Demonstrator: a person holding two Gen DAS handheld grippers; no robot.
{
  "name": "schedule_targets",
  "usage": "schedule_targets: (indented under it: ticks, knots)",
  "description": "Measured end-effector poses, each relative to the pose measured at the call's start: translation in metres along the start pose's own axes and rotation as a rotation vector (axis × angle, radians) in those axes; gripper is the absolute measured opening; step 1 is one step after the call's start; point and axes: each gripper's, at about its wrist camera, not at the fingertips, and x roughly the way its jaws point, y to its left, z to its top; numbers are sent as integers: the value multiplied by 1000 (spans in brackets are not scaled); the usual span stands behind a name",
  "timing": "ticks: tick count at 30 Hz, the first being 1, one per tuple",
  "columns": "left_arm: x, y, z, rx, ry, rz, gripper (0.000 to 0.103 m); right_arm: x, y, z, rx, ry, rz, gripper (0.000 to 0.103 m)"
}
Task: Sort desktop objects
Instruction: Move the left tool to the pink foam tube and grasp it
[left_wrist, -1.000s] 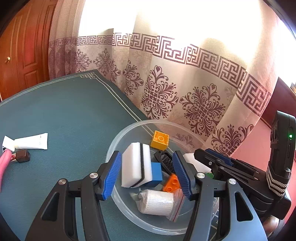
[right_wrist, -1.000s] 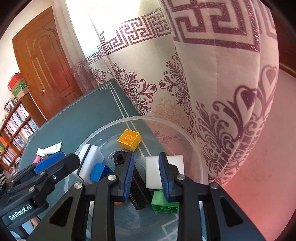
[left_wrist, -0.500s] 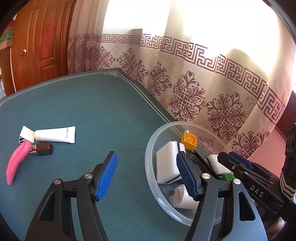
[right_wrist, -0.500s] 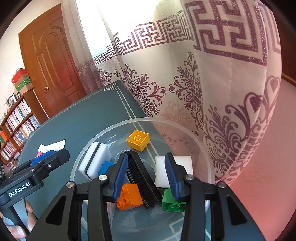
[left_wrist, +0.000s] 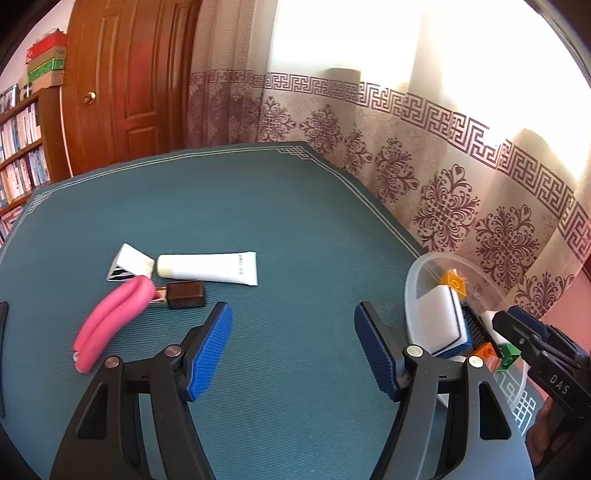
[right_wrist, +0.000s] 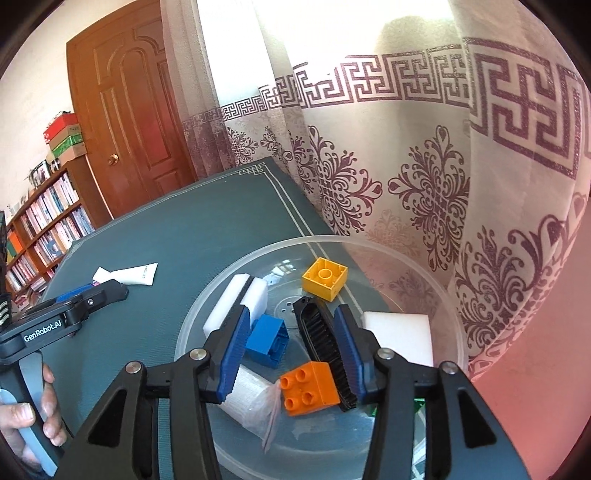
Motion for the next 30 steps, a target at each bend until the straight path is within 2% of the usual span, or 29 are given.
schedule_targets:
  ticks: [7,17,25,30]
  knots:
    - [-7,50,0,-56,-12,76,72,5,28,2,-49,11,60,59]
    - [-11,108,-5,-86,-7,165,72,16,84,0,-130,29,161,61]
    - [5,135,-11,-43,38,187,72,31,118,-5,-166,62,210,67]
    - [14,144,-14,-5,61,154,72,45,134,-11,-187,108,238,67]
